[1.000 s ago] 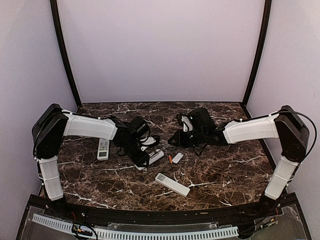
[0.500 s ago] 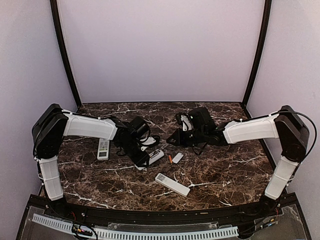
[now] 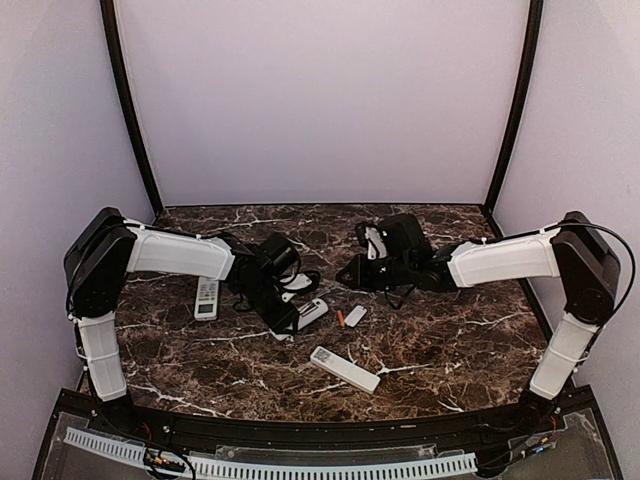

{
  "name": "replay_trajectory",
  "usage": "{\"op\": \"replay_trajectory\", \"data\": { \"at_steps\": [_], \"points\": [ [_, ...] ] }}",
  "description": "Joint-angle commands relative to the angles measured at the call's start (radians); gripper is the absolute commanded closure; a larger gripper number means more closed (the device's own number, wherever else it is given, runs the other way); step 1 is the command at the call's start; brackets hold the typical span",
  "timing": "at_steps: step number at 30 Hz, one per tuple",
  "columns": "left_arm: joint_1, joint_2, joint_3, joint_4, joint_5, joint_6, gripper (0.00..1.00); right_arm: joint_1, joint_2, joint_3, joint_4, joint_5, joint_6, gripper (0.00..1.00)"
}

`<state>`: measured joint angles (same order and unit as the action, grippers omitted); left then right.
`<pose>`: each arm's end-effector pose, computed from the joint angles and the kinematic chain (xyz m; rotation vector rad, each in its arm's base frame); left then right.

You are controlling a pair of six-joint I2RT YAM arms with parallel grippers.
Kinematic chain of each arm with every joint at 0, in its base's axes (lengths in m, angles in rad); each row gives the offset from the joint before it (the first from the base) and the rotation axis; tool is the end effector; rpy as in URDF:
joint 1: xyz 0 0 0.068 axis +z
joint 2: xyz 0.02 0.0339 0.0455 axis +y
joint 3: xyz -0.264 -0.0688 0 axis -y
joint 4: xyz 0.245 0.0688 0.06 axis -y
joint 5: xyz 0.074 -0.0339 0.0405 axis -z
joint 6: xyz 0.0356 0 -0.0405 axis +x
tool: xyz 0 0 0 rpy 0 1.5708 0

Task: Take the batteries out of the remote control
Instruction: Remove the battery from the remote control without the battery cover.

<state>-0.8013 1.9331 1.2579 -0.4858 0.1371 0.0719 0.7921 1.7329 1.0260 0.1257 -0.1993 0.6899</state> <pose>0.2650 -0.2805 0.1538 1.2123 2.5041 -0.3846 0.2611 0.2747 0.2008 -0.2453 2.3273 1.0235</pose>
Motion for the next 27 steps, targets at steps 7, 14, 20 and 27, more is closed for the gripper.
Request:
{"op": "replay_trajectory", "data": {
  "at_steps": [7, 14, 20, 27],
  "points": [
    [-0.032, 0.054, -0.023, -0.07, 0.052, 0.012, 0.71, -0.002, -0.013, 0.005, -0.018, 0.068, -0.012, 1.0],
    [-0.033, 0.056, -0.022, -0.07, 0.052, 0.013, 0.71, -0.002, 0.006, 0.003, -0.017, 0.014, -0.011, 1.0],
    [-0.033, 0.058, -0.022, -0.07, 0.052, 0.012, 0.71, -0.002, 0.004, -0.005, -0.015, -0.037, -0.007, 1.0],
    [-0.033, 0.059, -0.022, -0.072, 0.047, 0.012, 0.71, -0.001, -0.003, -0.009, -0.01, -0.087, 0.007, 1.0]
  ]
}}
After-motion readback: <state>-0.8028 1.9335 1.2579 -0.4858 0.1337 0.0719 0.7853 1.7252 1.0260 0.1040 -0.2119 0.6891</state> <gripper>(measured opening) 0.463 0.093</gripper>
